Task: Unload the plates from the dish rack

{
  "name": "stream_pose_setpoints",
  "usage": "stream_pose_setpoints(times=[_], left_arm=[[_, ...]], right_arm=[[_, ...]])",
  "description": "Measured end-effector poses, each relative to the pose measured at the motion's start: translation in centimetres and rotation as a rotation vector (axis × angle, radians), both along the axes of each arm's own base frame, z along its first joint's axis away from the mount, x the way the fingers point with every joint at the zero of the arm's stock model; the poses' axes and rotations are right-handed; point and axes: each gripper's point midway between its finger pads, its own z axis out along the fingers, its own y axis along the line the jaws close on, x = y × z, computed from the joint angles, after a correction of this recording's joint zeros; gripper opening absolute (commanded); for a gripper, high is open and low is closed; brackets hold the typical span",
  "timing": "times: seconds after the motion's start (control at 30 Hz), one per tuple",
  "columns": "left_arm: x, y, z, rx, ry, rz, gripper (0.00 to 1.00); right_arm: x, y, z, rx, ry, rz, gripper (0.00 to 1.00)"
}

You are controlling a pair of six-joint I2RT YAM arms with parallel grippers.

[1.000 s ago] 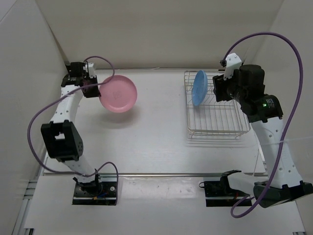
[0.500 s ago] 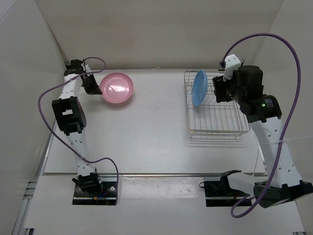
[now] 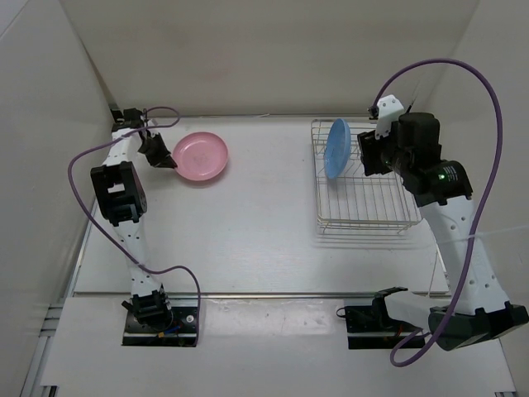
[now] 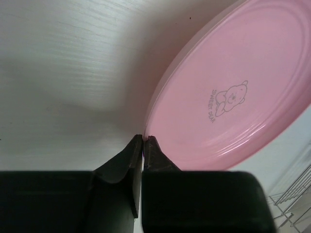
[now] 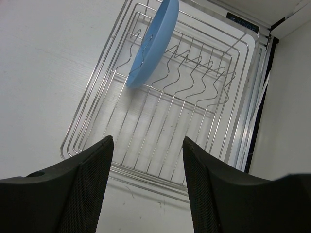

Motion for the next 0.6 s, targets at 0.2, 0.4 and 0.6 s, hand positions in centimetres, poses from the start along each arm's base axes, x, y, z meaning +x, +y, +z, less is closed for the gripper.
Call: stream_pose_setpoints(times=[0.2, 0.4, 0.6], left_arm=[[-0.6, -0.8, -0.6, -0.023, 0.022, -0.018, 0.66], [-1.2, -1.4, -0.7, -0.04, 0.037, -0.04, 0.82], [-3.0, -1.3, 4.5, 0.029, -0.032, -0.091, 1.0]], right_arm=[[0.2, 0.0, -1.1, -0.011, 0.03, -0.004, 0.63], [0.6, -0.3, -1.7, -0.031, 0.036, -0.012, 0.72], [4.5, -0.7, -2.8, -0.168, 0.054, -0.083, 0.67]])
